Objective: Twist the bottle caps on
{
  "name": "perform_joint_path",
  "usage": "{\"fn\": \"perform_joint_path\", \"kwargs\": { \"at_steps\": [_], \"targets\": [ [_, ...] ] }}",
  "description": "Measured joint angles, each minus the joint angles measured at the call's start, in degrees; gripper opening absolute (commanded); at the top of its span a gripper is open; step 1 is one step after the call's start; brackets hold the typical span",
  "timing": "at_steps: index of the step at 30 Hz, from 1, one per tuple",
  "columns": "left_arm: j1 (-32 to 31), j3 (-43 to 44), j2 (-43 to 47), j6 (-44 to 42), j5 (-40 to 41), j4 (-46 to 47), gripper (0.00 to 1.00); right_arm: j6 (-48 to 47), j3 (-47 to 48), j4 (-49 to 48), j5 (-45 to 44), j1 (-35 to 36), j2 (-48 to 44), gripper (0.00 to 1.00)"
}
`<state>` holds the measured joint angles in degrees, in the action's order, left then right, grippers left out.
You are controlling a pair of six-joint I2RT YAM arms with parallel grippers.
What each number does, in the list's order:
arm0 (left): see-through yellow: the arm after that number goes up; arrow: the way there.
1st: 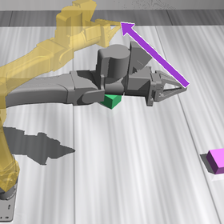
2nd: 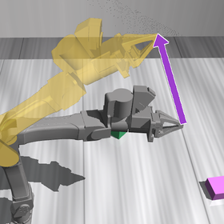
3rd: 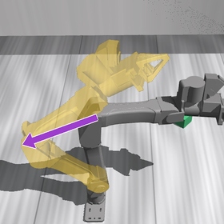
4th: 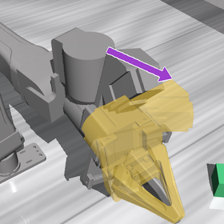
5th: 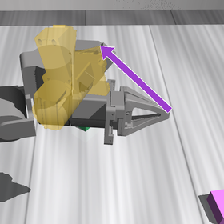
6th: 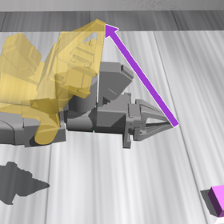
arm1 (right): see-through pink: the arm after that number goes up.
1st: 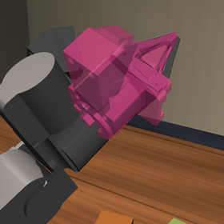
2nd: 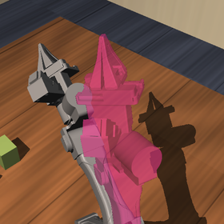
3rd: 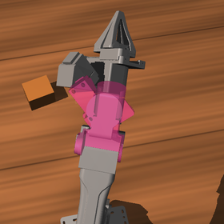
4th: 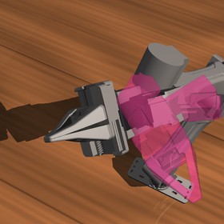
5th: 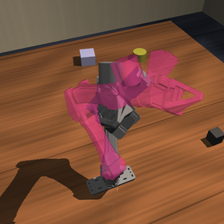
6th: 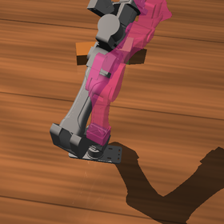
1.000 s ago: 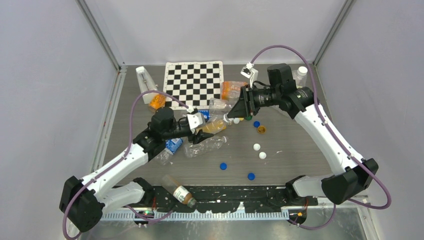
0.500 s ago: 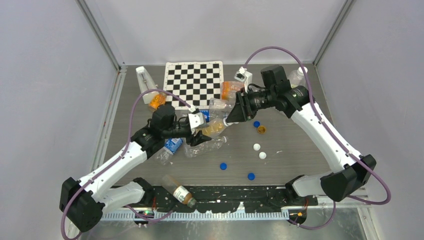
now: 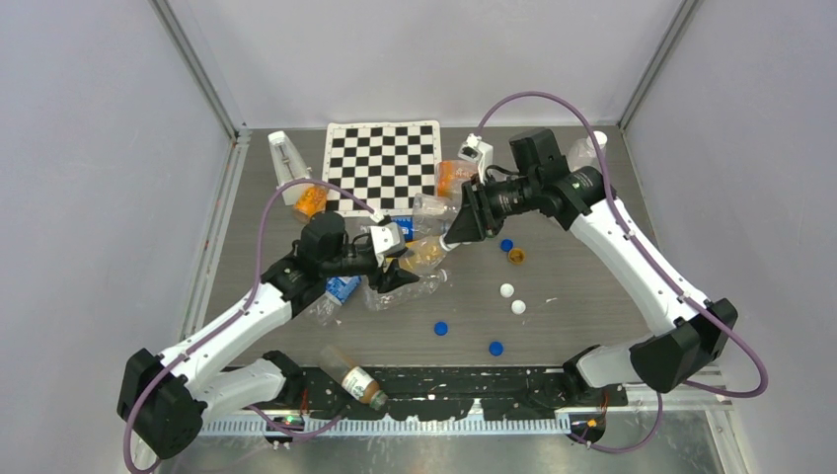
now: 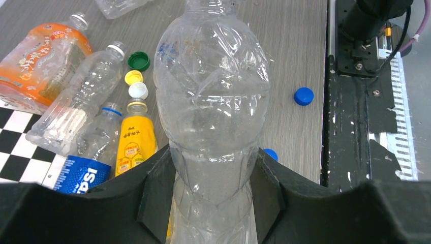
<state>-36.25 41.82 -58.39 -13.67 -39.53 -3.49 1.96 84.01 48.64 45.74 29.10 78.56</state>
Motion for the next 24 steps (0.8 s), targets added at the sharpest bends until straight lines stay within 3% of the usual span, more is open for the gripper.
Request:
{"fn": "perform_joint_path", "kwargs": {
  "at_steps": [24],
  "targets": [
    [-2.47, -4.81, 0.50, -0.66, 13.00, 10.03, 0.00, 16.50, 0.28, -4.87, -8.39, -0.07, 2.29, 0.13]
  ]
}}
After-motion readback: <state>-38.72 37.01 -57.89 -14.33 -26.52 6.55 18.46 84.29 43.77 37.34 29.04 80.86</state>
